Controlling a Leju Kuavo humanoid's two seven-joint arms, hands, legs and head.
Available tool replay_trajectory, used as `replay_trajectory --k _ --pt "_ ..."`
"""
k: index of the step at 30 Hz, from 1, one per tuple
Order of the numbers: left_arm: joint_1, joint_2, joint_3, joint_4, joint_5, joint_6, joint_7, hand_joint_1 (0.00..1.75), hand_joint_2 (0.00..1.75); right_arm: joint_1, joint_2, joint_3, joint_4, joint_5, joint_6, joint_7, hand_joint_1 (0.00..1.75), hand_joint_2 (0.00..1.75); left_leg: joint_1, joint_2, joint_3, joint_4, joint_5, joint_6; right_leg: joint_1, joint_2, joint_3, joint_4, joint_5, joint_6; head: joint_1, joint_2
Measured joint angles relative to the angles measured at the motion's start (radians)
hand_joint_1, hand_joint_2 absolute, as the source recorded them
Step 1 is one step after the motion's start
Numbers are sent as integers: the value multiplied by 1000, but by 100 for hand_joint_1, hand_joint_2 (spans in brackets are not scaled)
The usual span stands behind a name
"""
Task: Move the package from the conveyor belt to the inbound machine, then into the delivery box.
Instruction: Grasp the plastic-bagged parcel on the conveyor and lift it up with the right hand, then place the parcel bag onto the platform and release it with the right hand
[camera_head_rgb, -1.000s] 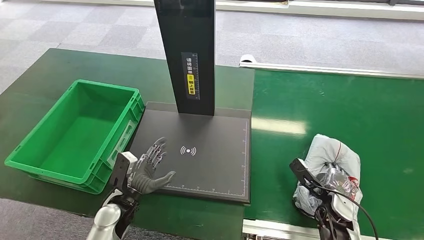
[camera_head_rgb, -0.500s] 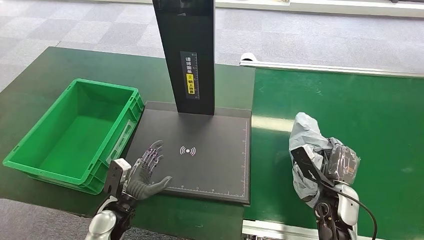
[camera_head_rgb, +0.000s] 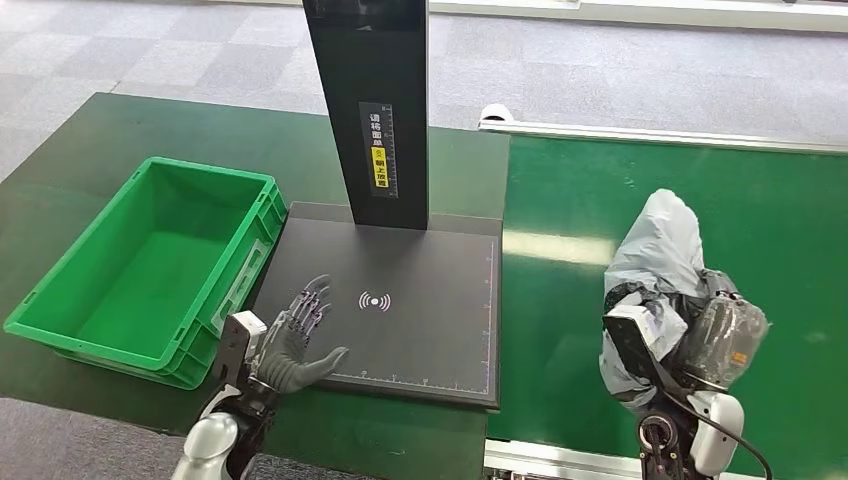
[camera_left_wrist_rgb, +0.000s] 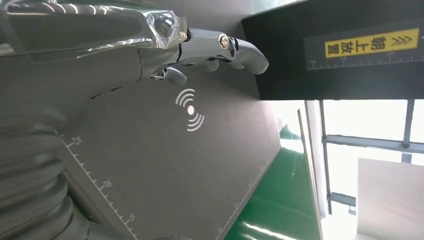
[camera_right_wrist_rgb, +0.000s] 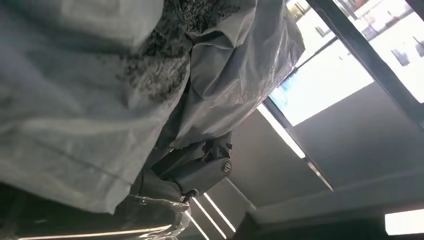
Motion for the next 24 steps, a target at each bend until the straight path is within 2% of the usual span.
replay_trajectory --k 4,7,12,15,19,24 --pt "-5 -1 -9 -3 0 50 -23 0 175 19 46 -29 -111 -98 -28 -195 175 175 0 1 -1 0 0 0 0 0 0 0 0 0 0 0" --pt "-5 0 -9 -28 1 99 -44 0 175 29 64 14 -160 -83 -28 -248 175 175 0 1 -1 0 0 0 0 0 0 0 0 0 0 0" --pt "0 5 -8 -86 19 158 -64 0 175 17 77 163 -148 55 -28 -261 175 175 0 0 -1 0 1 0 0 0 0 0 0 0 0 0" --pt "5 5 -12 -107 16 181 -70 0 175 -28 67 264 -74 103 -27 -231 175 175 1 1 -1 0 1 0 1 0 0 1 0 0 0 0" --pt "19 4 -29 -117 1 206 -80 0 175 -78 36 406 49 120 -27 -200 175 175 0 -2 -2 0 1 0 1 -2 0 0 0 0 0 0" --pt "28 4 -37 -118 -3 214 -85 0 175 -98 12 476 114 115 -25 -196 175 175 0 -3 -3 0 1 0 1 -3 -2 0 0 0 0 0"
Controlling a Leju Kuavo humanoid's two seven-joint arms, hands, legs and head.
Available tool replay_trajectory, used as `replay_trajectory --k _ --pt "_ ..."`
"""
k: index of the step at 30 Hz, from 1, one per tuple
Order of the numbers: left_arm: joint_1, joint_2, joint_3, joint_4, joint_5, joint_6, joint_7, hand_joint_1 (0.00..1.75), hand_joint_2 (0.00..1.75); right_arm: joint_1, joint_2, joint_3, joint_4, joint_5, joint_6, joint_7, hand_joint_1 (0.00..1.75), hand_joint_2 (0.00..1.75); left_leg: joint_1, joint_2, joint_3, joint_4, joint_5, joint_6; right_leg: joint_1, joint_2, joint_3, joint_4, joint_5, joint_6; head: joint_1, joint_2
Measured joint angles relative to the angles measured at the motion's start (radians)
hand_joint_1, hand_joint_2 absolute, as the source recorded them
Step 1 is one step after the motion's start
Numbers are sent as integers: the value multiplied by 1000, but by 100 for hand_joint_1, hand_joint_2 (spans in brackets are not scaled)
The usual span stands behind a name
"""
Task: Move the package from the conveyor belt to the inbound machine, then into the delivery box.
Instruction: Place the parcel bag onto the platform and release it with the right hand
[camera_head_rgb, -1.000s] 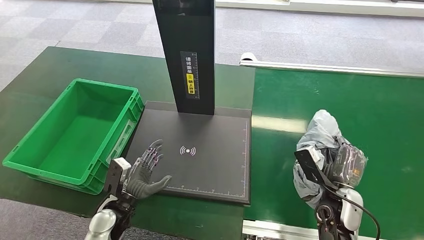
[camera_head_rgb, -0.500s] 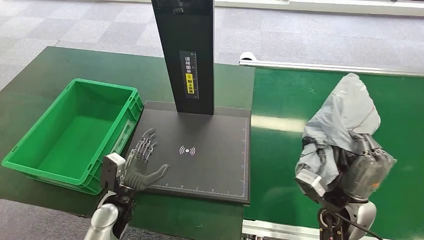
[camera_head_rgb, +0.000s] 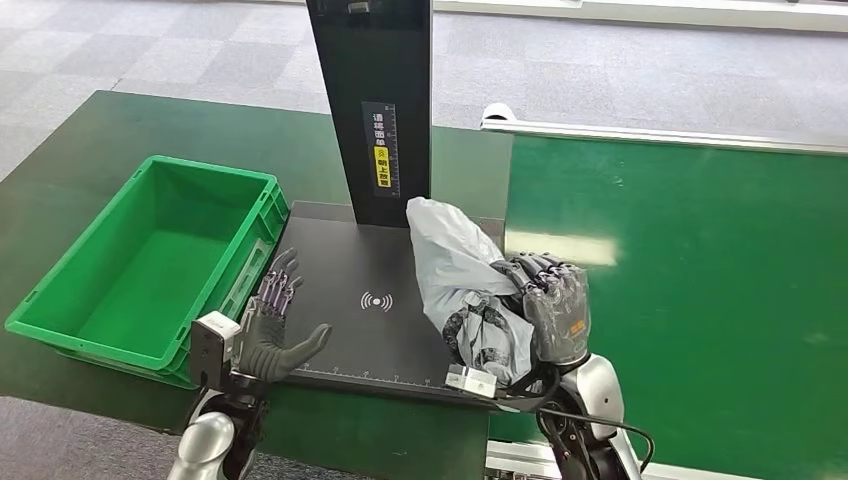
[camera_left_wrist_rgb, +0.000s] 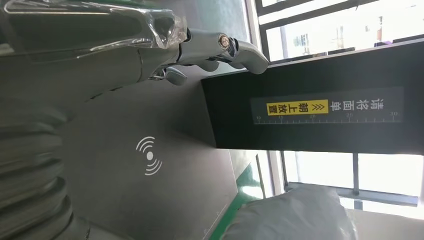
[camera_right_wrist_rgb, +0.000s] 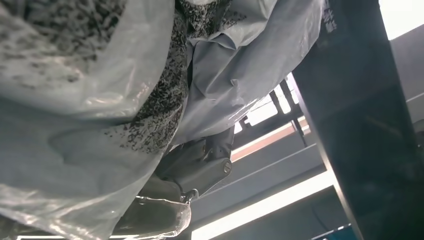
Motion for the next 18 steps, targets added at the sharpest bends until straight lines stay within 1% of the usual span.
replay_trajectory --k 2,3,4,7,9,10,11,14,18 --pt "3 0 0 -1 -5 13 -8 0 175 -10 -11 22 23 11 22 20 175 175 0 0 0 0 0 0 0 0 0 0 0 0 0 0" --pt "5 0 -1 -3 -8 25 -15 0 175 -20 -20 38 40 21 52 39 175 175 0 1 0 0 0 0 0 0 0 0 0 0 0 0" --pt "6 0 -2 -5 -12 37 -22 0 175 -32 -31 58 61 32 96 61 175 175 0 1 0 0 0 0 0 1 0 0 0 0 0 0" --pt "14 0 -8 -9 -17 61 -36 0 175 -65 -67 127 141 59 281 124 175 175 0 1 0 0 0 0 0 0 0 0 0 0 0 0" --pt "22 1 -13 -9 -21 68 -42 0 175 -79 -90 170 195 58 392 148 175 175 0 0 0 0 0 0 0 0 0 0 0 0 0 0" --pt "24 2 -14 -9 -23 71 -44 0 175 -83 -100 188 218 53 430 154 175 175 0 0 0 0 0 0 0 0 0 0 0 0 0 0" --pt "26 2 -15 -9 -25 72 -46 0 175 -88 -109 203 240 46 455 158 175 175 0 0 0 0 0 0 0 0 0 0 0 0 0 0" --pt "27 4 -15 -9 -26 75 -47 0 175 -104 -123 231 278 37 482 173 175 175 0 1 1 0 0 0 0 1 1 0 0 0 0 0" --pt "20 7 -18 -3 -33 76 -28 0 175 -123 -131 258 297 45 529 221 175 175 0 2 5 0 0 0 0 2 3 -1 0 0 0 0"
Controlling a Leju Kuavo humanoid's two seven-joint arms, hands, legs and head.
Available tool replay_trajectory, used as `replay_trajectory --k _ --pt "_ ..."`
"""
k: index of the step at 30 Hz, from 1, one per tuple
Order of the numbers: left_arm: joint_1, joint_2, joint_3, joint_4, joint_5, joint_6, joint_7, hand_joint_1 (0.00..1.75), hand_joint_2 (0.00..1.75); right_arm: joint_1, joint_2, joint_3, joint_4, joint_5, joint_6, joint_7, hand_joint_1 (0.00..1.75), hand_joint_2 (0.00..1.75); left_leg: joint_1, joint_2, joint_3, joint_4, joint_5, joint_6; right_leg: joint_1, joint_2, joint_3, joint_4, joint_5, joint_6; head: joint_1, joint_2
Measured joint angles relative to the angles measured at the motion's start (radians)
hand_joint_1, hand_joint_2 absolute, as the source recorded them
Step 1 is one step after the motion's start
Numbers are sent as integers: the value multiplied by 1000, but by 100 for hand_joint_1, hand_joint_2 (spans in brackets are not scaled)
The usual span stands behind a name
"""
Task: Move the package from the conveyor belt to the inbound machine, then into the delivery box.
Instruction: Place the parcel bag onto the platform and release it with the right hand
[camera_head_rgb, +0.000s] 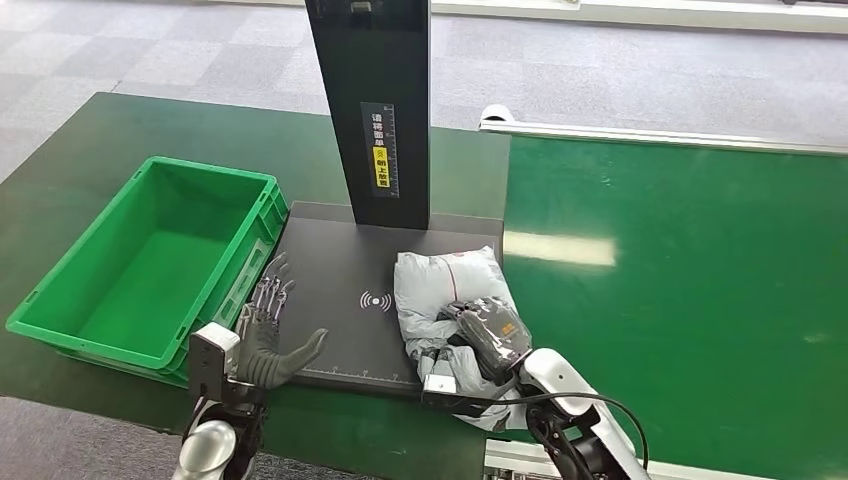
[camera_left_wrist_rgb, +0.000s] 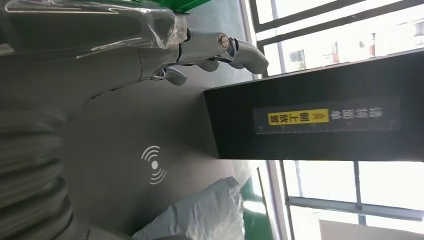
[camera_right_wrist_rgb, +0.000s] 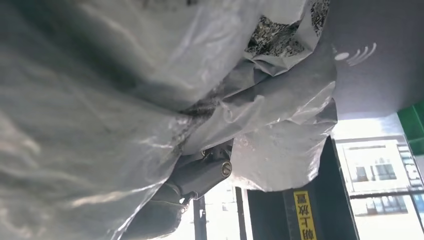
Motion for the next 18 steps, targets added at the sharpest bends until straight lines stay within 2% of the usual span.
replay_trajectory --k 2,3,6,7,10,14,18 --pt "-15 1 -6 11 -17 -5 19 0 175 -12 -1 17 6 3 32 26 175 175 0 1 3 0 0 0 0 0 3 0 0 0 0 0" --pt "-26 1 -10 16 -27 -9 25 0 175 -15 -3 25 8 -1 45 33 155 175 0 1 5 0 0 0 0 1 4 0 0 0 0 0" --pt "-59 -3 -25 33 -40 -9 28 0 175 -15 -5 41 11 -43 55 13 24 175 0 1 11 0 -1 0 0 1 10 0 0 0 0 0" --pt "-69 -6 -28 38 -36 -2 25 0 175 -12 -3 43 9 -72 42 -5 0 175 0 1 12 0 -1 0 0 1 12 0 0 0 0 0" --pt "-86 -16 -33 47 -19 17 22 0 175 9 17 30 -21 -221 5 -62 0 175 0 2 12 0 0 0 0 2 12 0 0 0 0 0" --pt "-82 -25 -48 52 -17 18 29 0 175 46 51 -30 -153 -522 60 -63 0 175 0 0 9 0 0 0 0 1 9 0 0 0 0 0" --pt "-80 -33 -59 57 -18 14 30 0 175 63 57 -83 -259 -603 86 -52 0 175 0 1 7 0 0 0 0 1 7 0 0 0 0 0"
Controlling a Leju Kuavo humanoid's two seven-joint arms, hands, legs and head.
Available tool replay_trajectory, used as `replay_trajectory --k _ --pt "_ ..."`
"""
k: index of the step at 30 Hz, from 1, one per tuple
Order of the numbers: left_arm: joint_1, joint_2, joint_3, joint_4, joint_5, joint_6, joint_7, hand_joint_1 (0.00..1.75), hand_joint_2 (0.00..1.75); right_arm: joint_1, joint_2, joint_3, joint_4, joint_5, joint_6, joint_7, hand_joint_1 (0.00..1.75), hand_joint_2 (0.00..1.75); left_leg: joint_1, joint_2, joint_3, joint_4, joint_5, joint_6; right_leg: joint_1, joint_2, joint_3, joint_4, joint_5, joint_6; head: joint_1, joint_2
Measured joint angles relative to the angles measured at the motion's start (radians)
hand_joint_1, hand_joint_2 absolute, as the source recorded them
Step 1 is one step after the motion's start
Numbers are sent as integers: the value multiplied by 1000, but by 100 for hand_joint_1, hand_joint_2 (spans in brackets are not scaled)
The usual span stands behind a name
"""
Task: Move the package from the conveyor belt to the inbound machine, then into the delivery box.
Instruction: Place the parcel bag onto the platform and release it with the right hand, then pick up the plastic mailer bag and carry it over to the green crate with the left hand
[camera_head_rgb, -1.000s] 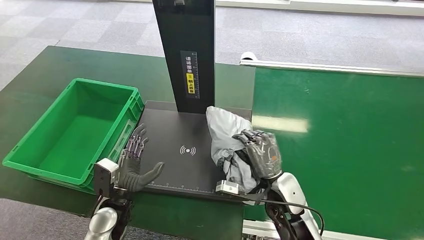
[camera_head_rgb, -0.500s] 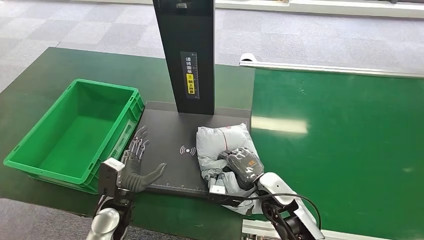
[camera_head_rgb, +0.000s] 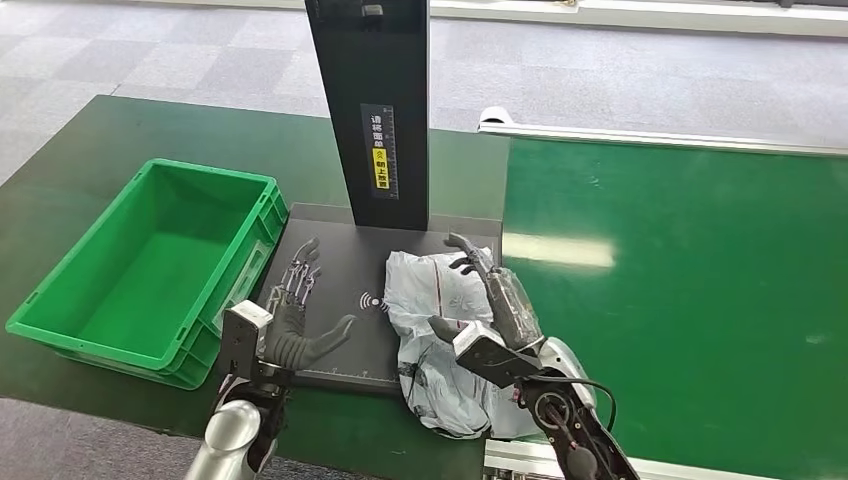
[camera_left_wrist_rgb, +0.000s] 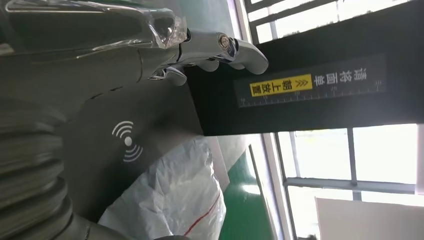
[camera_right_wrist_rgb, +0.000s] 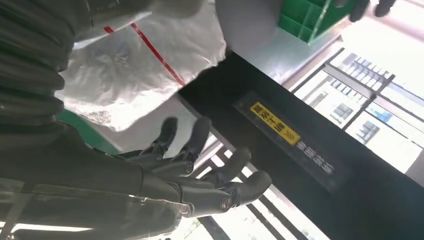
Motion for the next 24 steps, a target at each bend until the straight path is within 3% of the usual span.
replay_trajectory --k 17,19,24 --pt "0 -5 -8 1 -1 -2 0 0 175 26 3 -37 -77 -29 10 -1 0 175 0 0 -3 0 0 0 0 0 -3 0 0 0 0 0" --pt "0 -7 -12 4 -4 -7 0 0 175 26 5 -49 -77 -122 62 4 0 175 0 0 -3 0 0 0 0 0 -3 0 0 0 0 0" --pt "-1 -13 -29 25 -10 -6 -16 0 175 12 13 -130 -49 -557 376 54 0 175 0 -1 -4 0 0 0 0 0 -3 0 0 0 0 0"
